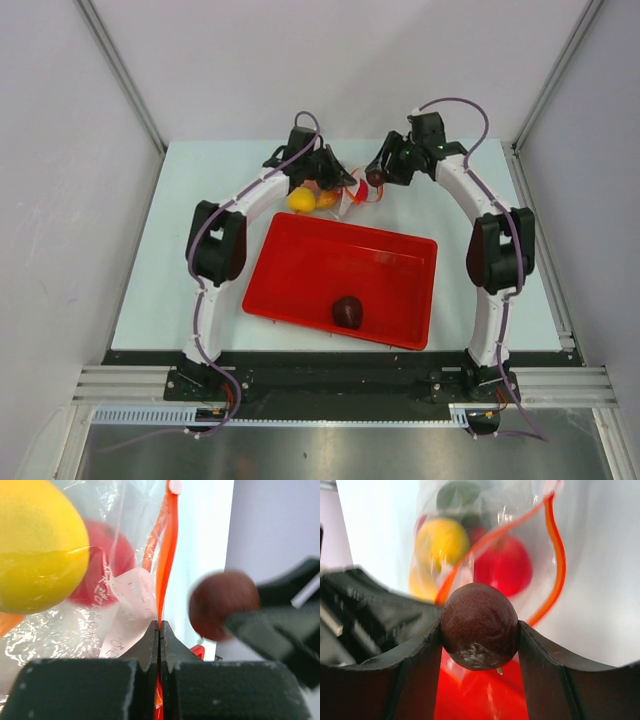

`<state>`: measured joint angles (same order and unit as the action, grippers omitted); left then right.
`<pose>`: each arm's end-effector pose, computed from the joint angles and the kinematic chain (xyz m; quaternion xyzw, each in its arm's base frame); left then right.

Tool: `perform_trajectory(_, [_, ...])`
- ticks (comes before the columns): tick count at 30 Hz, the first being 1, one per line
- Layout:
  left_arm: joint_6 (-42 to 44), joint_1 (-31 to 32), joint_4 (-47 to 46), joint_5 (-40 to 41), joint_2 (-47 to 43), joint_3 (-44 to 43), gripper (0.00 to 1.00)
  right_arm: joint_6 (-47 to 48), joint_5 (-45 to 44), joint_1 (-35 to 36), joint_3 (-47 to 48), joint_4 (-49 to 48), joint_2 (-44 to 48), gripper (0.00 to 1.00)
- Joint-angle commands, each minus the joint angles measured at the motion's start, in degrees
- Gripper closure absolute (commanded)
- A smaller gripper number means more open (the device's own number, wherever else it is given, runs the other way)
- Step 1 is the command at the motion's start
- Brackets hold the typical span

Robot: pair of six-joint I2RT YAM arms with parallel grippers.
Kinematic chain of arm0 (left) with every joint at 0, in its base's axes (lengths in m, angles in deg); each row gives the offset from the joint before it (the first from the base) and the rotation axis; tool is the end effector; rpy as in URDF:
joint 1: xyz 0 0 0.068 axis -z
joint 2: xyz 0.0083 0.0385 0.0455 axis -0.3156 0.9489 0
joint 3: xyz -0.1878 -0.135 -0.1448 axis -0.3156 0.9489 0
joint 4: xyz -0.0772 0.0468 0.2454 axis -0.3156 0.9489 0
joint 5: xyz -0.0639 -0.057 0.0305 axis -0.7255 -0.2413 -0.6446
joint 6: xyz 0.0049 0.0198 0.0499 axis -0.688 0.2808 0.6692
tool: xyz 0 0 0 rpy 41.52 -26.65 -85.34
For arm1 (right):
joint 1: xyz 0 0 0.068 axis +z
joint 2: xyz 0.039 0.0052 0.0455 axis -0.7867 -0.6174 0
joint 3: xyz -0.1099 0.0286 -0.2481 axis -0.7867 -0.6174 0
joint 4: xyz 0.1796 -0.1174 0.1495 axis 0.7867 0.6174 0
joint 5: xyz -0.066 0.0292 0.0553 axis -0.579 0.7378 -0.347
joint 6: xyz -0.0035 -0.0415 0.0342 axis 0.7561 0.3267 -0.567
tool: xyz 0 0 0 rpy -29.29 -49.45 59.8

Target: Open the zip-top bag and remove the fake food

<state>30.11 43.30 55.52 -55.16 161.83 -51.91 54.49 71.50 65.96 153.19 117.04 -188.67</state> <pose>0.4666 -0.2340 0.2301 -0.1058 0.8649 -0.4373 0.2227 0.4616 0.1276 0.2766 0.0857 0.9005 0.2966 0.3063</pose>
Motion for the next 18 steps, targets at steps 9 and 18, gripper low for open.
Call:
perform_trajectory(9, [-1.4, -1.0, -5.7, -4.5, -4.6, -3.3, 1.0, 9.6, 0.9, 5.0, -23.0, 11.8, 26.6, 0.66])
perform_trajectory(18, [-4.2, -1.0, -9.6, -7.0, -4.6, -3.3, 1.0, 5.7, -2.9, 12.0, -36.0, 12.6, 37.3, 0.61])
